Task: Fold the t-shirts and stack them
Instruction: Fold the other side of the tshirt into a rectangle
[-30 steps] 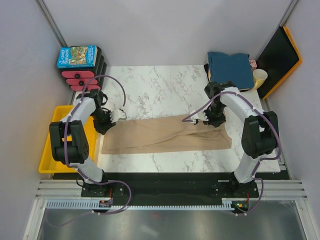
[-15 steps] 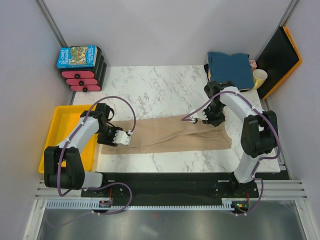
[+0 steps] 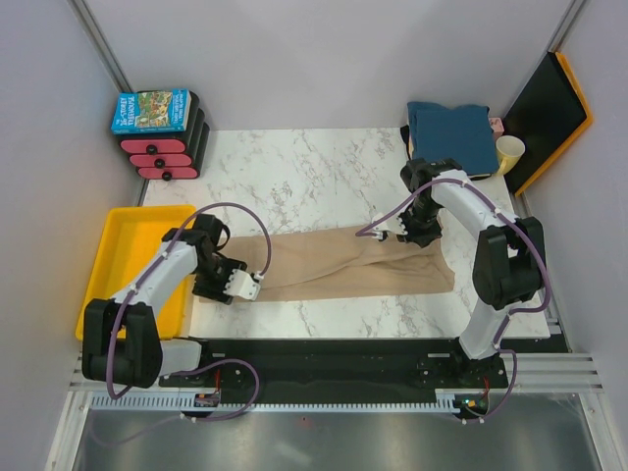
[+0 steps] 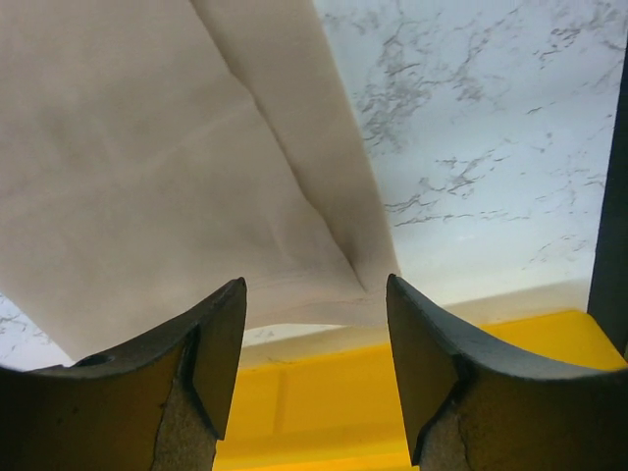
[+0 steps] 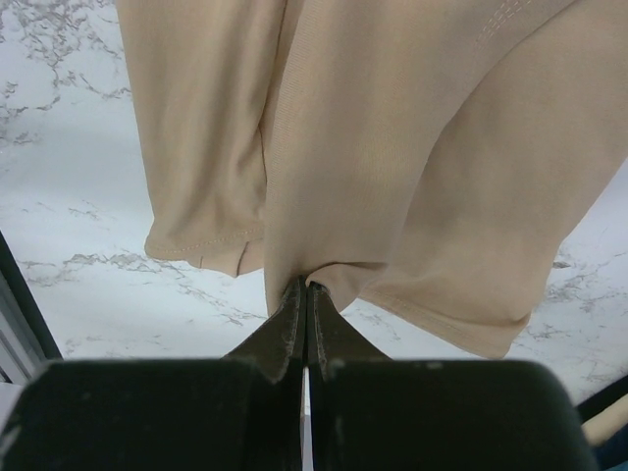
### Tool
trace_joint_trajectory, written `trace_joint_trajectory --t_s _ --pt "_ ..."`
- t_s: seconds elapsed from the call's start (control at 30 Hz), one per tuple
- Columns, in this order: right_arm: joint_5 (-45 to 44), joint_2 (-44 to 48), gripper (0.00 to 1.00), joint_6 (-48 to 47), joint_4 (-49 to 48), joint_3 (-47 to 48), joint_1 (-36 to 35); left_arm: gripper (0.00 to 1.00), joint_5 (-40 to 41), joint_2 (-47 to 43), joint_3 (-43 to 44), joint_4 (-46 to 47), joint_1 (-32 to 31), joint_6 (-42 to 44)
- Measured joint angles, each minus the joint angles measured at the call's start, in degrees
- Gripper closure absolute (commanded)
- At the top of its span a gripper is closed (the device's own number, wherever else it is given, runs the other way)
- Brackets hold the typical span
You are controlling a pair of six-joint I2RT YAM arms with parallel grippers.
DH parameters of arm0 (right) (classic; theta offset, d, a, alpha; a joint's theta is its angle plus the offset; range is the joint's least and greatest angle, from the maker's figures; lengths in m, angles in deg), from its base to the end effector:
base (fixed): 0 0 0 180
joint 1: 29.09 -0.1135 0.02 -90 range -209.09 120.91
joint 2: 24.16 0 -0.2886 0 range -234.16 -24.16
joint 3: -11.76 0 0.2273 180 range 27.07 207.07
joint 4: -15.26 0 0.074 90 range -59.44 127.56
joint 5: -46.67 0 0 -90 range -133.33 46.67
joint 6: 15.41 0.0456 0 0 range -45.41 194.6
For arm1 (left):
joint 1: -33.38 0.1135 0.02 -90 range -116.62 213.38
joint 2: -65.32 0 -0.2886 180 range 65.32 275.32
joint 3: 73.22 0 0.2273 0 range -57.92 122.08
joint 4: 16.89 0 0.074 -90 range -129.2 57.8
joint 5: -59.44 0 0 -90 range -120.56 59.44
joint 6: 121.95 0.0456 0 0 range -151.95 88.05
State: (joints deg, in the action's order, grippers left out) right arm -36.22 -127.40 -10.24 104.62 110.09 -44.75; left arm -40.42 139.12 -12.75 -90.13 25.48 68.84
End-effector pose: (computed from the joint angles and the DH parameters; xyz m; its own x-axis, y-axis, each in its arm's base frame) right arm 0.2909 0.0874 0.2561 0.1714 -0.9783 -0.1162 -0.9796 -0.1818 0.0853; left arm 0.1651 -0.0308 0.2195 0.3281 0.9316 -0.1567 0.9440 -0.3172 0.0908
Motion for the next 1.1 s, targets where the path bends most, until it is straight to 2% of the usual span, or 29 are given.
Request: trace_joint_trajectory --t_s 0.3,0.6,0.77,0.8,0.9,1.1 --pt "0.0 0.0 1.00 0.7 -0.2 -0.1 -0.2 0.31 0.1 0.2 -2.9 1.9 -0.1 0.0" --pt "0.0 0.1 1.00 1.1 -0.3 -0.1 -0.7 0.35 0.7 2.8 -3.6 6.1 -0.1 -0.3" --pt "0.0 0.1 1.00 1.1 -0.4 -0.1 -0.7 0.42 0.8 3.8 -3.6 7.0 -0.1 -0.5" --pt "0.0 0.1 1.00 1.1 -0.4 -0.1 -0.7 0.48 0.8 4.0 -3.6 7.1 -0.1 -0.5" --pt "0.0 0.1 1.00 1.1 -0.4 -0.1 -0.7 0.55 1.0 4.6 -3.6 7.3 -0.1 -0.7" --pt "0.0 0.1 1.00 1.1 -0.4 -0.1 -0.7 0.61 1.6 5.0 -3.6 7.3 -0.1 -0.9"
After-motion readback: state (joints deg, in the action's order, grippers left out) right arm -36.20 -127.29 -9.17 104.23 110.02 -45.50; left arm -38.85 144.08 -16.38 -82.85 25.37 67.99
